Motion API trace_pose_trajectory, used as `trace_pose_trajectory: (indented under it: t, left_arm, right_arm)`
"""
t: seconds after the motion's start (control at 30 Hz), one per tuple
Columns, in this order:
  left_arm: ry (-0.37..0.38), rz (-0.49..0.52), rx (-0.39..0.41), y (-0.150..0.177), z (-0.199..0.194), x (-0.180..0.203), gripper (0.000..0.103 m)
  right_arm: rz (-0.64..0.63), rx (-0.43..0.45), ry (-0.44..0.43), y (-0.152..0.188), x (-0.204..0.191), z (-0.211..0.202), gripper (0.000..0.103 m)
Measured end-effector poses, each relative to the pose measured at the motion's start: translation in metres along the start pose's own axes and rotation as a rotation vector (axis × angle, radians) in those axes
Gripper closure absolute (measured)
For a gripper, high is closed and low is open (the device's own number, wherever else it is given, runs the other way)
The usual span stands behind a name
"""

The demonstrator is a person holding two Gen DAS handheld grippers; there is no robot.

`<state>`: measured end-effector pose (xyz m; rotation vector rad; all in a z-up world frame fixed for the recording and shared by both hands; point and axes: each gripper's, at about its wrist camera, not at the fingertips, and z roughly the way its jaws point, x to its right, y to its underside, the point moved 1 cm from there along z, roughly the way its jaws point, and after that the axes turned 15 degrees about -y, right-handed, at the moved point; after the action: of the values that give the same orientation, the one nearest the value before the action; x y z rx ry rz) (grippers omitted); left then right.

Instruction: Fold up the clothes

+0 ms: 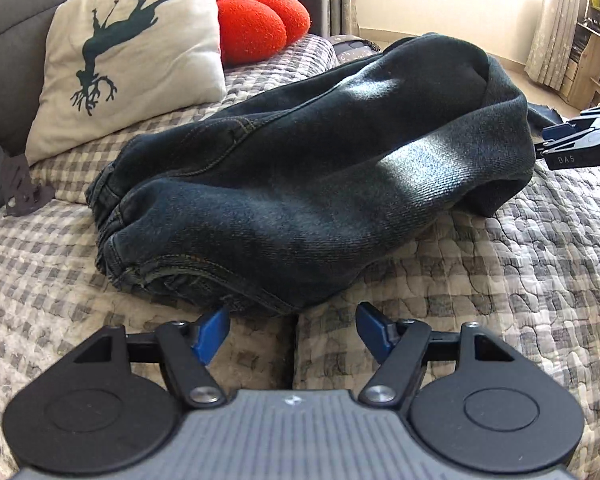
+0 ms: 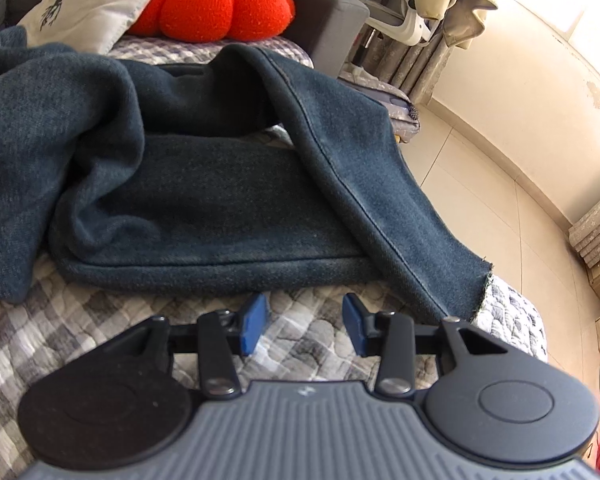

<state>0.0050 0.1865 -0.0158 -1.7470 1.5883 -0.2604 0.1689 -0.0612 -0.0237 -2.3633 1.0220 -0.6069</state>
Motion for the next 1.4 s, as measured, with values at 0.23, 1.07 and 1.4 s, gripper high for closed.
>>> trace_pose_trajectory:
  t: [0.23,1.07,1.4]
  left_arm:
    - [-0.015,-0.018,0.057,-0.012,0.010,0.019,0.035]
    - [-0.023,-0.143,0.045,-0.035,-0.023,-0.048,0.096]
    - [0.075,-0.089,0.054,-0.017,-0.009,-0.045,0.096]
  right_arm:
    - [-0.275,-0.009,0.078,-0.001,-0.025,0.010,0.060]
    - [-0.233,-0.005,0.170,0.028,0.013,-0.086,0.097]
    - [-0.089,-0.079,0.277,0.120,0.004,-0.163,0.097]
